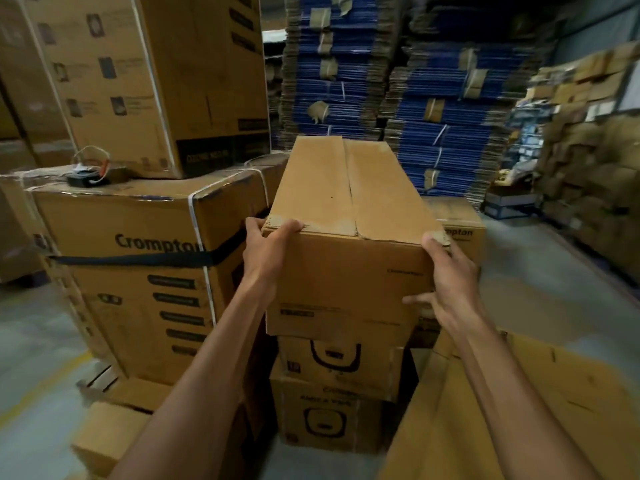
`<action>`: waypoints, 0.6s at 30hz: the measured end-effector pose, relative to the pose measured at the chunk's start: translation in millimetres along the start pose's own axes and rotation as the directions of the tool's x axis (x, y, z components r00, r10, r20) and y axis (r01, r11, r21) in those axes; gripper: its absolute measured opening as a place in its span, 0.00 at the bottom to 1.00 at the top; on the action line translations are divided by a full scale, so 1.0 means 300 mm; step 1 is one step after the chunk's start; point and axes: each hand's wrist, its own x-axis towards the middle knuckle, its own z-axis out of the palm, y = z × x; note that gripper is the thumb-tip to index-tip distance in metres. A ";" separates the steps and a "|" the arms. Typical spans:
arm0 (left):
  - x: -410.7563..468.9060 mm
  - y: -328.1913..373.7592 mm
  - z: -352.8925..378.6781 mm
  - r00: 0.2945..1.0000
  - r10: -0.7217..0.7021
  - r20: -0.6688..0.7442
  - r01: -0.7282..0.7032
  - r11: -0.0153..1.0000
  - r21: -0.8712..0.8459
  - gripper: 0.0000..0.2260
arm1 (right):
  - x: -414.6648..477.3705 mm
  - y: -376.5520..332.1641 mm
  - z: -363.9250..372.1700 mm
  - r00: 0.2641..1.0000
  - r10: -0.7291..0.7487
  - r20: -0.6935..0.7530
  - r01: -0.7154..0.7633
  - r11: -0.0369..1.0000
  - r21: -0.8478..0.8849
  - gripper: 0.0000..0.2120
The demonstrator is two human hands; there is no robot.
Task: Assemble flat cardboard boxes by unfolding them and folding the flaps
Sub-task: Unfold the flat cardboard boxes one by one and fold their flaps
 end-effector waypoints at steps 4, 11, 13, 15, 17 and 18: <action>0.251 -0.055 -0.029 0.996 -0.050 0.080 0.050 0.999 0.001 0.21 | 0.139 0.066 0.165 0.995 0.038 -0.091 -0.040 0.999 -0.012 0.17; 0.561 -0.182 0.010 0.976 -0.099 0.194 0.102 0.995 -0.005 0.19 | 0.351 0.173 0.305 0.977 0.091 -0.190 -0.101 0.994 -0.042 0.15; 0.611 -0.236 0.023 0.972 -0.123 0.203 0.125 0.992 0.003 0.21 | 0.395 0.212 0.315 0.975 0.074 -0.209 -0.091 0.993 -0.074 0.20; 0.655 -0.284 0.037 0.966 -0.153 0.210 0.157 0.988 -0.005 0.22 | 0.447 0.234 0.320 0.974 0.046 -0.222 -0.072 0.991 -0.113 0.23; 0.681 -0.308 0.060 0.958 -0.174 0.227 0.181 0.983 -0.011 0.22 | 0.503 0.242 0.320 0.971 0.030 -0.237 -0.067 0.986 -0.152 0.25; 0.691 -0.312 0.073 0.955 -0.176 0.238 0.183 0.983 -0.008 0.21 | 0.527 0.239 0.320 0.969 0.030 -0.243 -0.071 0.984 -0.163 0.27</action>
